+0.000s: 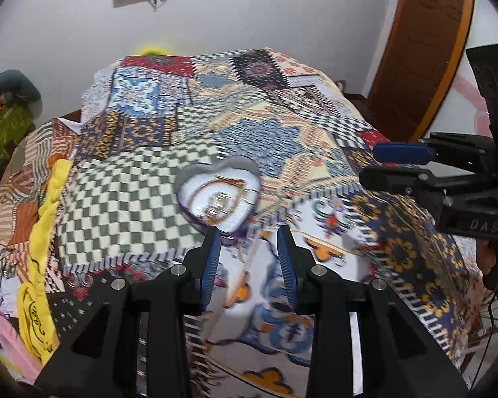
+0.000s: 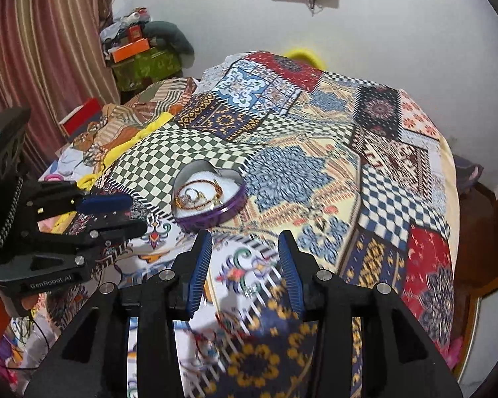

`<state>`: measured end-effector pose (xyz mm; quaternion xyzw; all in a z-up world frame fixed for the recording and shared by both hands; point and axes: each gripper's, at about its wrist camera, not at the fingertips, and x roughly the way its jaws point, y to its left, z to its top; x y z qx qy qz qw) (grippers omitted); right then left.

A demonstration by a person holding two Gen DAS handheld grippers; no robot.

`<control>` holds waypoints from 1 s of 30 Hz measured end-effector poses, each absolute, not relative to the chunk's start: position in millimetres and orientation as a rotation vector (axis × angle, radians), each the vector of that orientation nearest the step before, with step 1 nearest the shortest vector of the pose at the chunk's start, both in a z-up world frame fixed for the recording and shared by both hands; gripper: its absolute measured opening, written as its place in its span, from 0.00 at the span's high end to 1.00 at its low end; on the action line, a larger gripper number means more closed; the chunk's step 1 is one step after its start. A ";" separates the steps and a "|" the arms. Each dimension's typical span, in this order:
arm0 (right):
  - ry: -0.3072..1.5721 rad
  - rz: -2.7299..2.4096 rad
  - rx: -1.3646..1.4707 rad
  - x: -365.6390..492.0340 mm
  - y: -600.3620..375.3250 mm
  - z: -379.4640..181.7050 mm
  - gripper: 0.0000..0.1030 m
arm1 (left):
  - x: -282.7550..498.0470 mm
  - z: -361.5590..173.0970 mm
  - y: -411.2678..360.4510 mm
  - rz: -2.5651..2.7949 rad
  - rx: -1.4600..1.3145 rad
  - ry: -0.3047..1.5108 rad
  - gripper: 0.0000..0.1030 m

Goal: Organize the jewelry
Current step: 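Move both grippers back to the jewelry left on the quilt, then grasp the red-and-blue beaded strand with the right gripper while the left gripper grasps a silver ring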

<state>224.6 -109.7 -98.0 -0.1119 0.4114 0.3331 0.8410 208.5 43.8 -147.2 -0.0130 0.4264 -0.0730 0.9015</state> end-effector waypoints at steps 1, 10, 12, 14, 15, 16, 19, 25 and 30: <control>0.871 0.701 -0.232 223.2 -113.3 -98.4 0.63 | 206.3 -147.9 39.3 -0.165 -0.027 0.886 0.66; 0.900 0.684 -0.218 203.2 -138.3 -112.0 0.63 | 191.7 -168.5 5.8 -0.243 -0.031 0.942 0.66; 0.908 0.688 -0.221 199.6 -138.5 -118.6 0.63 | 188.1 -173.9 3.2 -0.245 -0.039 0.956 0.66; 0.927 0.695 -0.233 197.0 -134.9 -127.6 0.63 | 185.0 -179.4 1.4 -0.246 -0.039 0.970 0.66; 0.932 0.698 -0.235 194.8 -135.3 -131.9 0.63 | 183.7 -181.3 0.5 -0.245 -0.037 0.975 0.66; 0.944 0.700 -0.238 194.6 -132.8 -136.9 0.63 | 182.5 -183.3 -0.4 -0.242 -0.032 0.979 0.66; 0.967 0.719 -0.240 192.1 -127.1 -146.1 0.63 | 180.2 -183.3 -1.6 -0.246 -0.028 0.975 0.66; 1.001 0.734 -0.298 191.4 -115.0 -157.7 0.82 | 181.2 -179.3 -5.0 -0.261 -0.015 0.950 0.66; 1.008 0.753 -0.320 193.5 -110.9 -158.4 0.93 | 187.0 -183.7 -6.9 -0.268 -0.008 0.960 0.66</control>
